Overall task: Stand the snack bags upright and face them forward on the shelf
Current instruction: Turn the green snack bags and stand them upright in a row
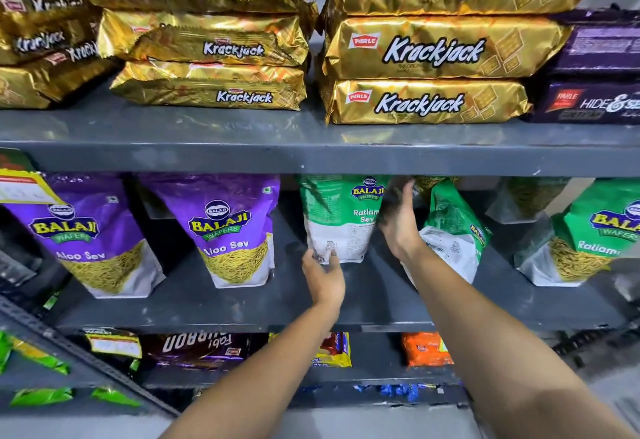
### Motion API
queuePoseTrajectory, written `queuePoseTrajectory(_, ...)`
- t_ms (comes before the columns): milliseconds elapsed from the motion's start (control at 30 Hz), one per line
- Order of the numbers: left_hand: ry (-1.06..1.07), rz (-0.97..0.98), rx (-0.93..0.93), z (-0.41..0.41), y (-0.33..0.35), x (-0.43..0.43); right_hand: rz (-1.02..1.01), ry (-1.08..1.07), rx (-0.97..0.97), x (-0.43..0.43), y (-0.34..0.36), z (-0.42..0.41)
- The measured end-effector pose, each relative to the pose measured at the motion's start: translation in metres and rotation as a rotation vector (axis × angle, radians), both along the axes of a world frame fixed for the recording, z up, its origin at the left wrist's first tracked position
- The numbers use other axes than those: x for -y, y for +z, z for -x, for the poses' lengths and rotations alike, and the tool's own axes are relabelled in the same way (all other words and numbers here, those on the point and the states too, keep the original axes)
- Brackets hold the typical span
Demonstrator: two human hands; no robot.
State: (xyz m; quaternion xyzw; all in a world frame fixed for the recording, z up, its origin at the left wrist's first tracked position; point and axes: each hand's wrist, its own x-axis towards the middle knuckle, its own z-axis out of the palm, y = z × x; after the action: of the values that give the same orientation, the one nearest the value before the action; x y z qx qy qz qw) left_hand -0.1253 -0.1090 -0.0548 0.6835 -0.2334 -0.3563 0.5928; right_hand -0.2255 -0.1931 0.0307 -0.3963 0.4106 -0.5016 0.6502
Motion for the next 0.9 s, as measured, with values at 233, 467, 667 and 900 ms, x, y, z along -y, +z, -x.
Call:
queuePoseTrajectory(233, 0.066, -0.016, -0.138, -0.005, 0.014, 0.034, -0.003, 0.066, -0.178, -0.021, -0.011, -0.013)
queuePoseTrajectory(467, -0.216, -0.089, 0.047, -0.032, 0.000, 0.045, -0.011, -0.062, -0.294, -0.043, -0.051, -0.004)
queuePoseTrajectory(667, 0.087, 0.051, 0.140, -0.007, -0.007, 0.020, -0.140, -0.137, -0.176, -0.008, -0.037, -0.015)
queuePoseTrajectory(900, -0.275, -0.062, 0.191, 0.004, -0.015, 0.014, -0.187, -0.012, -0.205, -0.027, -0.041, -0.027)
